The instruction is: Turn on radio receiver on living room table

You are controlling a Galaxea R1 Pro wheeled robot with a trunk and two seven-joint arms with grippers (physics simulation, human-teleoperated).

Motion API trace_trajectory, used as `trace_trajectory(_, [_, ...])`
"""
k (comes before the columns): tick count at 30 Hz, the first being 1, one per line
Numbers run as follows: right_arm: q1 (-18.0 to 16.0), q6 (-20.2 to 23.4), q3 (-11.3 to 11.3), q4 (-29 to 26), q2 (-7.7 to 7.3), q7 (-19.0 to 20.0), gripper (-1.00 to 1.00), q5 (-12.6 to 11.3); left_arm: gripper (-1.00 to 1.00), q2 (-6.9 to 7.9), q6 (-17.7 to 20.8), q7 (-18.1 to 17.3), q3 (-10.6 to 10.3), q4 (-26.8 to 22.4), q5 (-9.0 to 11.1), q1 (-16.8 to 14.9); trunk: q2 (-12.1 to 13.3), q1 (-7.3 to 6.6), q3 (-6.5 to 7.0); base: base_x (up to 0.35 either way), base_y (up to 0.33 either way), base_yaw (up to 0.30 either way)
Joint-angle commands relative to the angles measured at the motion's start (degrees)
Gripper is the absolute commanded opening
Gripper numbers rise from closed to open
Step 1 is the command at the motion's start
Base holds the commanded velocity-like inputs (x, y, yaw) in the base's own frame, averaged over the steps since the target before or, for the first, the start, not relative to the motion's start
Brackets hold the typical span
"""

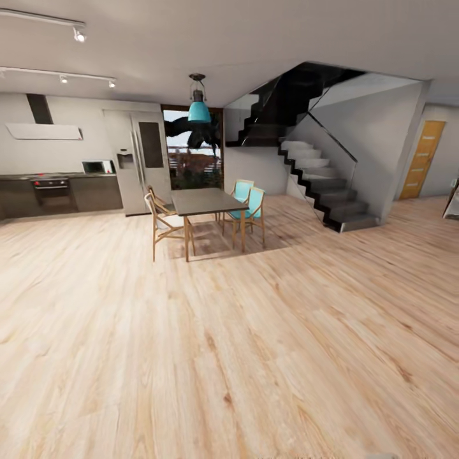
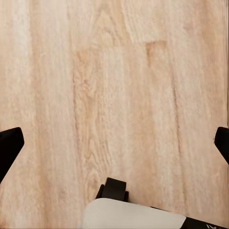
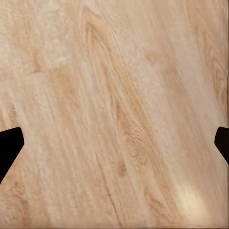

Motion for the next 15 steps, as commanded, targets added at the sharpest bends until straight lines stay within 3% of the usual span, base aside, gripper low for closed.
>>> trace_trajectory(1, [0.0,0.0,0.0,0.0,0.0,0.01,1.0,0.0,1.0,0.02,0.0,0.0,0.0,0.0,0.0,0.0,0.0,0.0,0.0,0.0,0.0,-0.278])
trace_trajectory(15, [0.0,0.0,0.0,0.0,0.0,0.01,1.0,0.06,1.0,0.04,0.0,0.05,0.0,0.0,0.0,0.0,0.0,0.0,0.0,0.0,0.0,-0.278])
